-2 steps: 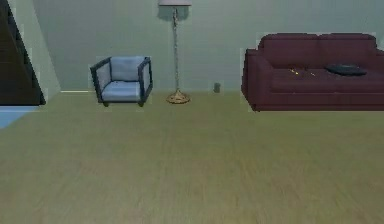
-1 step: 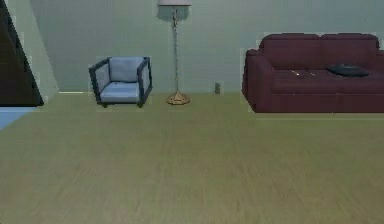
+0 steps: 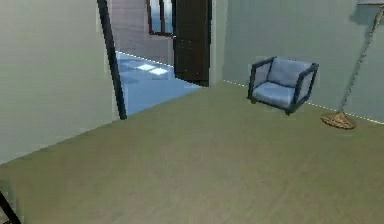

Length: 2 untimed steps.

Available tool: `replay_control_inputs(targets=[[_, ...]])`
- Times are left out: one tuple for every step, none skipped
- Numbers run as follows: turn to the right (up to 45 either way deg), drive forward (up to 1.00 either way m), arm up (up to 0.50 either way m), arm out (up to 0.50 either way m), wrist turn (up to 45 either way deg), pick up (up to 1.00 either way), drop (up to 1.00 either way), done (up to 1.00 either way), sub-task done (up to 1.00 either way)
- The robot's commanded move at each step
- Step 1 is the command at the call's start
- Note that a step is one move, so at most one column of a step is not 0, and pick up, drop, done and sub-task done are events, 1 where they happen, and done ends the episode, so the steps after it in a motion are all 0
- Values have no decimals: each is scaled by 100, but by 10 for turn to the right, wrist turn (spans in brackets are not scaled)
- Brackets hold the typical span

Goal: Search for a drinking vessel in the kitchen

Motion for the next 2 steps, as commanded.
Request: replay_control_inputs(targets=[[-120,0,0,0,0,0,0,0,0],[0,100,0,0,0,0,0,0,0]])
